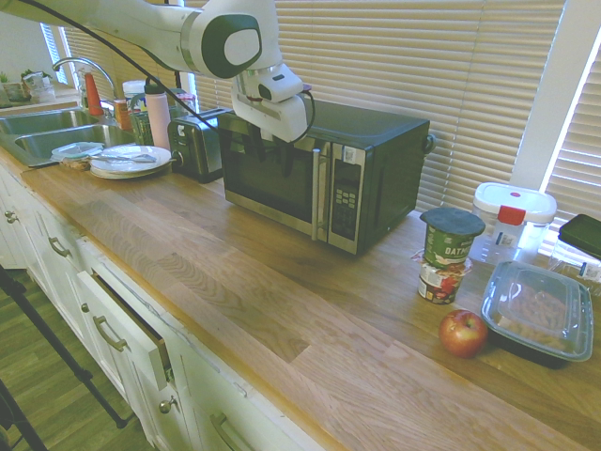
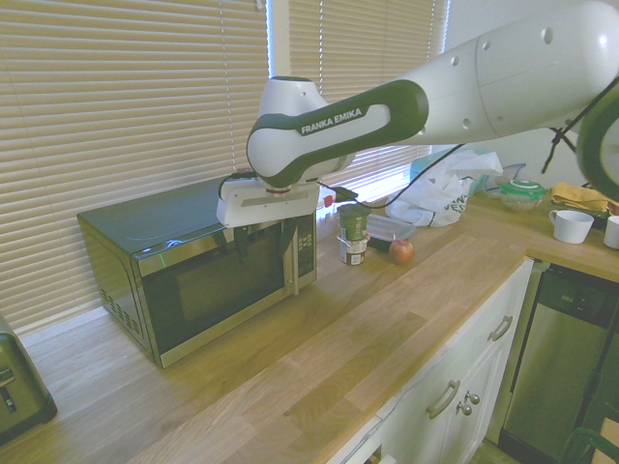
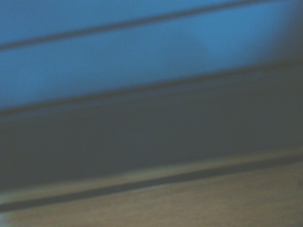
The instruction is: Close the microwave
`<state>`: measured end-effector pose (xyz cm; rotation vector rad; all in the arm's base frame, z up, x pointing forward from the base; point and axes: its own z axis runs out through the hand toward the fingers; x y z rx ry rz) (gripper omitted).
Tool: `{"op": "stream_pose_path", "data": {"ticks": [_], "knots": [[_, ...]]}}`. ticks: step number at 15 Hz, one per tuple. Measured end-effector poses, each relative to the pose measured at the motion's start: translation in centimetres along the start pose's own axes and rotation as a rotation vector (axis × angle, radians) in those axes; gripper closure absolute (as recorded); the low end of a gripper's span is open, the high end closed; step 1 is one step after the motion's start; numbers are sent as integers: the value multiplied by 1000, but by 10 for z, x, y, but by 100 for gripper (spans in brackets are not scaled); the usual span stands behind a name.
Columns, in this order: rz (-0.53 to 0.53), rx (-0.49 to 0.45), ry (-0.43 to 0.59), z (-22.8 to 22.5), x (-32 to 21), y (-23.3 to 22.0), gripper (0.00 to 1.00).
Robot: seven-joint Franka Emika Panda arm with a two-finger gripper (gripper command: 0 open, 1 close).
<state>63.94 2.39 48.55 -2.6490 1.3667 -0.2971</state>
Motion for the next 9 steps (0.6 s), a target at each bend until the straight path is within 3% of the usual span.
{"op": "stream_pose_path", "data": {"ticks": [9], "knots": [[-58, -87, 7, 33, -47, 140, 0]]}}
